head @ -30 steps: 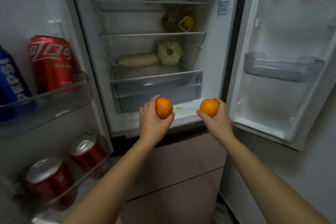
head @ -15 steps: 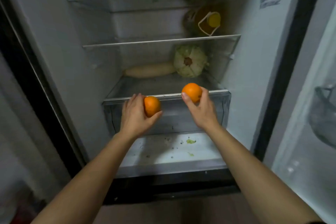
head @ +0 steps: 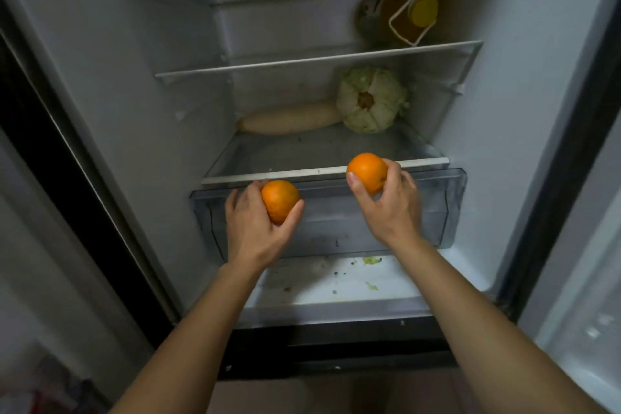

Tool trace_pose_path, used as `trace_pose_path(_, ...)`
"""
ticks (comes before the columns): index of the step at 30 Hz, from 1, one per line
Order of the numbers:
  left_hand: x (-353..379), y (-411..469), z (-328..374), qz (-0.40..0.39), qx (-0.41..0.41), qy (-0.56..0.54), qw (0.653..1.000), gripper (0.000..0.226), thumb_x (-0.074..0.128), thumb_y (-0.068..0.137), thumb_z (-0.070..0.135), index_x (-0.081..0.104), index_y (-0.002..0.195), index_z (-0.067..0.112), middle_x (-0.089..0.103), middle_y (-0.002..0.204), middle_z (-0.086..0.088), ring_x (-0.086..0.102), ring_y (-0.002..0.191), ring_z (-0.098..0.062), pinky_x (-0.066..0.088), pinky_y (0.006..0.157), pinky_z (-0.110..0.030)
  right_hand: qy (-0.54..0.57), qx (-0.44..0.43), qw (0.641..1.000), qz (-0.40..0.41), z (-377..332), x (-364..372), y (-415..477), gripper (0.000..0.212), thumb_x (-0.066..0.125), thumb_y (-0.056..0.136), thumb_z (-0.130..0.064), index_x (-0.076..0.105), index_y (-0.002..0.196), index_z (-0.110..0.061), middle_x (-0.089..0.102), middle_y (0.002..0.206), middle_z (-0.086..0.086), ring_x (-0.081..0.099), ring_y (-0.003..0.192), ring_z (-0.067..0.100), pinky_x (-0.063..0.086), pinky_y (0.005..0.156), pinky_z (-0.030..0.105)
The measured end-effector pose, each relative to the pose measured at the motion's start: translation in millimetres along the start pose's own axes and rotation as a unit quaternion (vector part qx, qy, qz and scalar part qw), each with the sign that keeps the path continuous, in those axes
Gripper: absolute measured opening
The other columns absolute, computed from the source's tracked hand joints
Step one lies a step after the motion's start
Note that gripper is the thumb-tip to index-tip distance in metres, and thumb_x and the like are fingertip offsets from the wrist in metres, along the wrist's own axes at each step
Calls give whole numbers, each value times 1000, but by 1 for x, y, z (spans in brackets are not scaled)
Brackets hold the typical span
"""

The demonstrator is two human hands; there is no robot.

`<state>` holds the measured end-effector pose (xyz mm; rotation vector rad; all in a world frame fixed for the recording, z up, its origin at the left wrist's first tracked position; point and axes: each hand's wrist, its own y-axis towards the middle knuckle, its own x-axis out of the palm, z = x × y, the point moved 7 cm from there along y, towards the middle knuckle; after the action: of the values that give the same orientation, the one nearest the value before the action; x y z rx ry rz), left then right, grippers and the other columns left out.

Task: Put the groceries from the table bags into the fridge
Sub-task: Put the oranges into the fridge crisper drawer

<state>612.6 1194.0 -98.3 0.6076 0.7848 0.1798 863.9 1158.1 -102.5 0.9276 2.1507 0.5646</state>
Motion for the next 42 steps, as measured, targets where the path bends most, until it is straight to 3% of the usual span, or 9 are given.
trace_pose_path(3,-14,-13,1,8,16,-3,1000,77,47,74,79,48,123,20,60,120,-8,45,121,-33,41,102,-50,-5,-3,1000,6,-10,-14,-15,78,38,80,-84,49,125,-21,60,111,6,55,108,29,34,79,30)
trace_pose_path(12,-67,-44,18,89,55,31,994,59,44,75,78,48,95,22,57,81,1,50,71,-23,33,78,-36,-33,-14,997,62,-36,-64,-68,71,43,79,-80,57,115,-20,64,97,3,58,97,30,37,75,31)
trace_pose_path(18,-76,-16,23,25,6,9,1000,64,36,71,86,43,90,25,51,71,9,53,66,-22,39,60,-34,-54,-8,998,29,-49,-74,-52,71,35,76,-86,56,104,-24,56,85,-4,60,85,32,40,71,35)
trace_pose_path(23,-58,33,26,-119,-69,-52,989,58,64,57,68,46,88,23,63,83,-4,64,79,-29,54,65,-41,-85,9,990,-117,-56,-59,-3,65,48,61,-89,53,91,-31,49,98,1,50,83,20,38,72,33)
trace_pose_path(28,-10,63,28,-320,-76,57,943,51,85,65,37,56,102,17,68,90,-7,68,69,-21,55,49,-29,-155,69,924,-341,-53,-18,27,48,83,61,-58,71,89,-21,73,90,5,66,75,21,57,68,36)
trace_pose_path(33,42,53,23,-476,-72,187,856,38,83,62,38,75,89,12,74,78,-4,69,57,-16,54,48,-24,-235,96,801,-542,-33,32,12,38,81,72,-35,80,97,-7,78,88,10,66,69,19,56,70,31)
trace_pose_path(36,64,43,23,-537,-48,237,808,36,81,68,39,79,93,14,76,86,-2,73,73,-17,60,64,-30,-247,107,772,-575,-21,52,9,43,85,71,-24,77,103,2,77,96,18,74,85,31,60,85,39)
trace_pose_path(39,77,30,21,-586,-94,206,778,42,72,88,26,65,123,3,69,106,-16,68,86,-30,58,80,-41,-254,101,742,-612,-16,67,7,49,86,77,-22,70,116,3,75,102,21,72,85,36,58,91,48)
trace_pose_path(42,79,19,25,-615,-127,158,762,41,63,96,24,55,131,2,64,118,-22,66,91,-28,58,81,-37,-270,88,703,-652,-9,74,1,47,77,88,-19,61,128,-1,70,90,18,68,72,28,58,75,41)
